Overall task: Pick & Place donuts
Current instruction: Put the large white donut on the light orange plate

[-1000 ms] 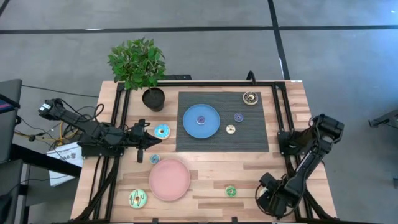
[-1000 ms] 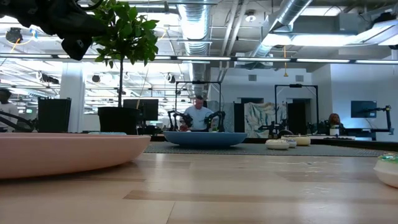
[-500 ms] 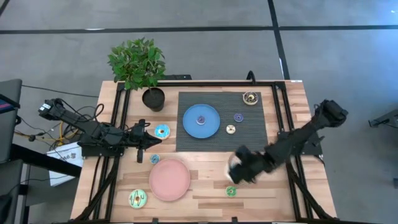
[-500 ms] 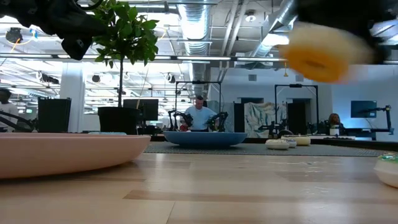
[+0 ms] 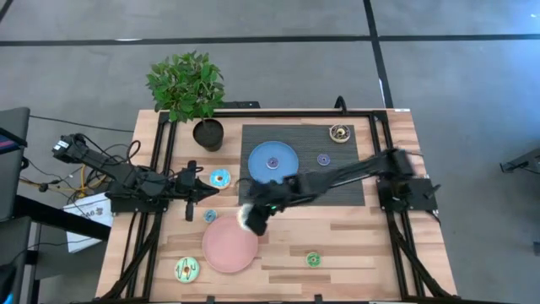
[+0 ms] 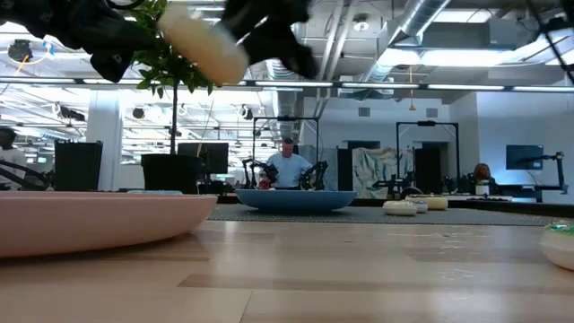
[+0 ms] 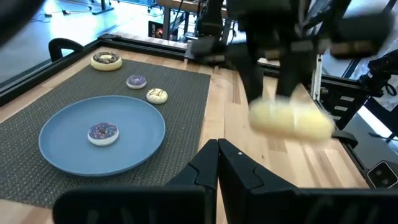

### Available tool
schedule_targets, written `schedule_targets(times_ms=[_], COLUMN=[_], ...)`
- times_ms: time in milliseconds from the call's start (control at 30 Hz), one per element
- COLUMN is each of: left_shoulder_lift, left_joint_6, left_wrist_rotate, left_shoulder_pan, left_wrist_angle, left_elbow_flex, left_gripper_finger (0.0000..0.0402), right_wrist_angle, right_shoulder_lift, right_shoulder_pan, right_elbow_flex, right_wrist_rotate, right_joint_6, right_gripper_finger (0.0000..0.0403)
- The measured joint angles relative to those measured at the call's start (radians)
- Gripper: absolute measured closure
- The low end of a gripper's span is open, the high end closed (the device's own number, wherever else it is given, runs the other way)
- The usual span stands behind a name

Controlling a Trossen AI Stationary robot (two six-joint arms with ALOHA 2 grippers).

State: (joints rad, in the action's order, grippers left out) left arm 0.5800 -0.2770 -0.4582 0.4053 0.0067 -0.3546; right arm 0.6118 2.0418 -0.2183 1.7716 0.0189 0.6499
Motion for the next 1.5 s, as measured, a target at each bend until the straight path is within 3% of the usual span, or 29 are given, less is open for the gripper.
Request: schedule_targets(times_ms=[200, 433, 800, 1267, 1500], left_shoulder_lift=[0.000, 0.000, 0.000, 0.000, 0.000], left_joint_6=[0.003, 0.004, -0.004, -0.006, -0.007], left_wrist_rotate=[0.000, 0.006, 0.034, 0.034, 0.054], left_shoulder_pan=[0.000, 0.000, 0.000, 0.000, 0.000], left_wrist_angle=[0.001, -0.018, -0.020, -0.020, -0.020], left_elbow_flex=[0.000, 0.000, 0.000, 0.000, 0.001], left_gripper_finger=[0.0401, 0.0402, 0.0402, 0.0402, 0.0402], right_wrist_angle=[0.258, 0.353, 0.373, 0.378, 0.378], right_shoulder_lift=[0.262, 0.431, 0.469, 0.469, 0.469], right_shoulder_pan=[0.006, 0.004, 0.004, 0.001, 0.001], right_elbow_flex=[0.354, 0.553, 0.566, 0.565, 0.565], right_wrist_rotate=[-0.060, -0.121, -0.120, -0.123, -0.124], right_joint_6=[-0.031, -0.031, -0.031, -0.032, -0.032], right_gripper_finger=[0.0328, 0.0328, 0.0315, 0.0208, 0.0179])
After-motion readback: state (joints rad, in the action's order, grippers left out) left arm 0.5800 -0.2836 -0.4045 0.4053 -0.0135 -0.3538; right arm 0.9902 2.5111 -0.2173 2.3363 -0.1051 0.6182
